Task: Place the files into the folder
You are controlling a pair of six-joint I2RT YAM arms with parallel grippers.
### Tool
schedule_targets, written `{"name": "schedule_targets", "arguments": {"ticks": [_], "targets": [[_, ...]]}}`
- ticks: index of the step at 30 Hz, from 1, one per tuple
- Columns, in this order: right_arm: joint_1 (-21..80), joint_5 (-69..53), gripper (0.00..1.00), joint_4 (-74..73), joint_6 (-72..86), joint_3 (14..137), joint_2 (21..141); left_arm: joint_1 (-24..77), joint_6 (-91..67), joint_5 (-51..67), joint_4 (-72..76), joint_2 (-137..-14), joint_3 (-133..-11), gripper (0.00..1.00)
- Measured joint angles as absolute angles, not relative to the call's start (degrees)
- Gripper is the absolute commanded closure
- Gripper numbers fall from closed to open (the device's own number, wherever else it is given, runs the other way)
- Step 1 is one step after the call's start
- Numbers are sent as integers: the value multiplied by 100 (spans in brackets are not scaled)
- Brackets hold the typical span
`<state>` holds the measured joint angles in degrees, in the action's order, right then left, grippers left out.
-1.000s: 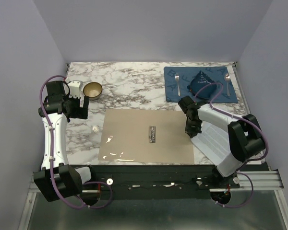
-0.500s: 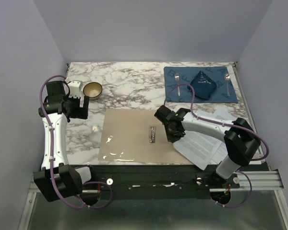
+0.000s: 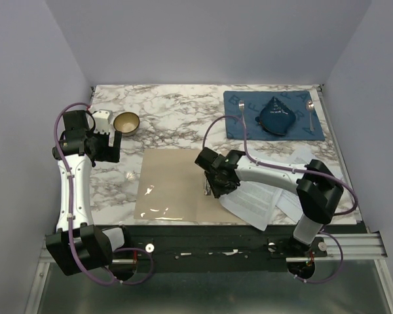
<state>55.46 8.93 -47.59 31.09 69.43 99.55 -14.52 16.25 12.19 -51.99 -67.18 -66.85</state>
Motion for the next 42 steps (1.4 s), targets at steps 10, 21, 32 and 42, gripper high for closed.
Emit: {"name": "schedule_targets", "arguments": {"ticks": [10,21,32,42], "targets": [[4716,1422,23,-5227,3249,7467,9566,-1452,1629,1214,-5194,-6718,-6685,1],[1999,1074,0,-5155,3328,6036,7915,-1452,1715,1114,-5186,-6692,-6667,1],[1343,504,0,-4912,3111,4945,7494,-1452,1750,1111,-5190,-6692,-6665,1],[1225,438,0,-4768,3538,4646,7542,-1452,1756,1114,-5192,-6698,-6665,1]]}}
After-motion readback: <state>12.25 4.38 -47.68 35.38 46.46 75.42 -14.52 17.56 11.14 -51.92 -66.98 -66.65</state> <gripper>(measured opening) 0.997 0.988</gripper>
